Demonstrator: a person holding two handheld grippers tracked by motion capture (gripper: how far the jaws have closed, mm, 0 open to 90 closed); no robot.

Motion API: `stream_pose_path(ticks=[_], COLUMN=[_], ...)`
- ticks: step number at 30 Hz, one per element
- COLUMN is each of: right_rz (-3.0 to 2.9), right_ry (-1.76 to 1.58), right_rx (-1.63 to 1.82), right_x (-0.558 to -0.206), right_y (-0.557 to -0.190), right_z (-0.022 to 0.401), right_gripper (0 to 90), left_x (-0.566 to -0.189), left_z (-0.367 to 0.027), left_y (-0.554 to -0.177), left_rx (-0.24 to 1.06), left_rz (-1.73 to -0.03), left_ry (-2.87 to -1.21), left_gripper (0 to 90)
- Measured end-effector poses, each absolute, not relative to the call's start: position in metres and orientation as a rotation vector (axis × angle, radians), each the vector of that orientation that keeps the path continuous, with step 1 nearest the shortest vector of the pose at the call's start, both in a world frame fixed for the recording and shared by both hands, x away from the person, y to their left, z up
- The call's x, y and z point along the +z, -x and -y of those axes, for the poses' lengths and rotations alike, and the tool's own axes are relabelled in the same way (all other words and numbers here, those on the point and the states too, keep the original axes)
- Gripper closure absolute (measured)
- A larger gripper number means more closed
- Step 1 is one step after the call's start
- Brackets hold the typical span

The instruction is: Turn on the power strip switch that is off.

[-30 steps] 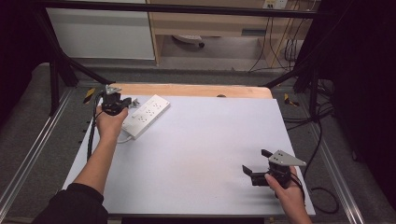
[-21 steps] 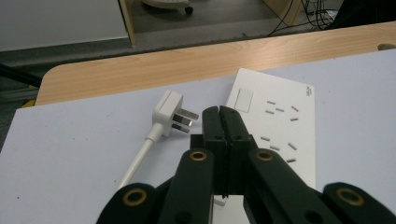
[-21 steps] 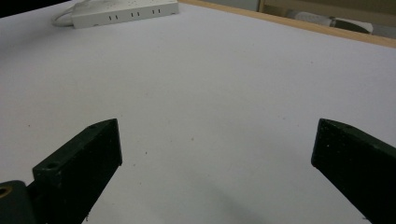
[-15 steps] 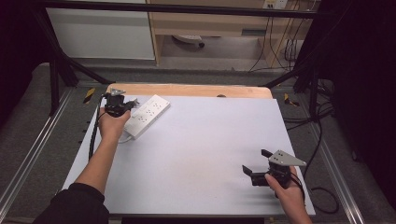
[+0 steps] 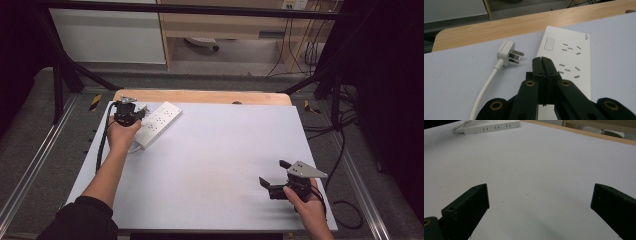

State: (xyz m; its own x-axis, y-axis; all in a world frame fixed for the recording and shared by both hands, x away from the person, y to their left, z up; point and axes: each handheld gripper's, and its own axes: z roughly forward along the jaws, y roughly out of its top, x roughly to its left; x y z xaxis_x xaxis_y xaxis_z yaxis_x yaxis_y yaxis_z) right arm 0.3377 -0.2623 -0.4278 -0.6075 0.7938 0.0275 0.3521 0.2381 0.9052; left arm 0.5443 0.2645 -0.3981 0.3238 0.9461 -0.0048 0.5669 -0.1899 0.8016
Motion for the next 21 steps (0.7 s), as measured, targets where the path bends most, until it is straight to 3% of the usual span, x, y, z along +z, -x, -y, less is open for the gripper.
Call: stream_pose_path(ticks=[21], right_rz=[-2.089], right_ry=[-1.050], right_rx=[1.340], right_x=[-0.4294], right_y=[-0.3399], right_z=[0.2611], right_gripper=[2.3], left_x=[-0.4059], left_z=[-0.2634], left_y=[-0.5461], left_rx=[0.641], left_rz=[-1.342], left_ry=[-1.917], left_gripper=[90.0])
